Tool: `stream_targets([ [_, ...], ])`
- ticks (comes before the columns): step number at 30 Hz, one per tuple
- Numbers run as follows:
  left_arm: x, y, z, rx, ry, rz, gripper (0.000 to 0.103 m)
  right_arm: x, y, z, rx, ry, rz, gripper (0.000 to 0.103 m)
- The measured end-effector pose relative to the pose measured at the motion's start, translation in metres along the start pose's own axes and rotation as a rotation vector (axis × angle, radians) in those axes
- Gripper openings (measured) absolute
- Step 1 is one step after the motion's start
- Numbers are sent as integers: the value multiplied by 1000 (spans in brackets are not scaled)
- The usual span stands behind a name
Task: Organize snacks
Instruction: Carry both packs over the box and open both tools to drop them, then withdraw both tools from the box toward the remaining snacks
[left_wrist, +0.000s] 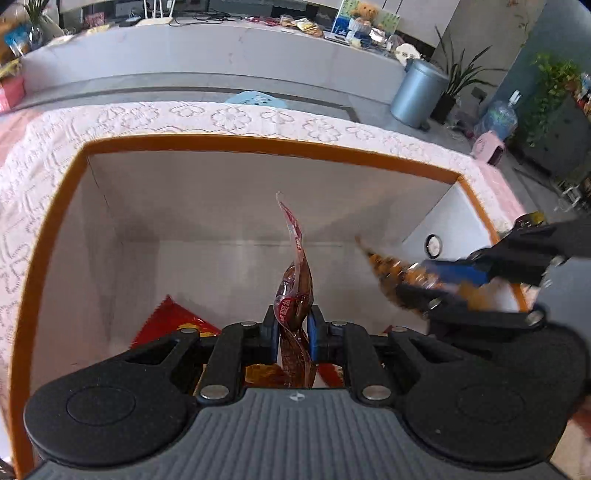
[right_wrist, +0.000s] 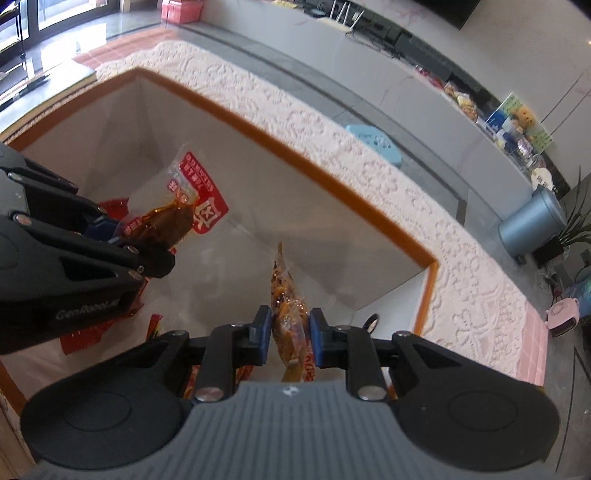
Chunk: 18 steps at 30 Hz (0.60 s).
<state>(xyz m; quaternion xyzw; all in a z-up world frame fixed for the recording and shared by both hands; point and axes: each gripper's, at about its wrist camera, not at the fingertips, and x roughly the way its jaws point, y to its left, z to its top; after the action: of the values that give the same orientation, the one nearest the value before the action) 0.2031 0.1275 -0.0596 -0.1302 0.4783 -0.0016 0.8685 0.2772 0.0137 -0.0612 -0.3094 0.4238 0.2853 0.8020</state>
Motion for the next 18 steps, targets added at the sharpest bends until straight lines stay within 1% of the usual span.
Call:
stream_targets([
  [4, 5, 4, 0, -26, 50, 4, 16, 2, 5, 1, -21, 11, 3, 19],
  [6, 8, 5, 2, -26, 80, 16, 17, 1, 7, 1, -18, 19, 20, 19],
  [8, 9, 4, -1, -11, 82, 37, 20, 1, 7, 0, -8, 36, 41, 29],
  [9, 8, 2, -2, 2, 79, 52, 20, 0, 6, 0, -2, 39, 51, 30],
  [10, 8, 0, -2, 12, 74, 66, 24, 0, 6, -1, 3, 42, 58, 30],
  [11, 6, -1, -3, 19, 67, 77, 32, -1, 6, -1, 4, 44, 62, 32],
  [12, 5, -2, -2, 20, 61, 81, 37, 0, 4, 0, 1, 46, 64, 34],
  [13, 3, -2, -3, 17, 50, 78, 46, -1, 3, 0, 1, 46, 64, 42],
  [14, 0, -1, -3, 12, 33, 78, 52, -3, 3, -1, 4, 46, 64, 48],
  [15, -5, -2, -4, 14, 7, 89, 54, -5, 5, -2, 7, 44, 63, 51],
  [17, -14, -6, -9, 44, -51, 122, 64, -11, 4, -3, 16, 40, 62, 59],
  [18, -19, -9, -13, 62, -85, 135, 68, -15, 3, -3, 23, 38, 65, 62],
])
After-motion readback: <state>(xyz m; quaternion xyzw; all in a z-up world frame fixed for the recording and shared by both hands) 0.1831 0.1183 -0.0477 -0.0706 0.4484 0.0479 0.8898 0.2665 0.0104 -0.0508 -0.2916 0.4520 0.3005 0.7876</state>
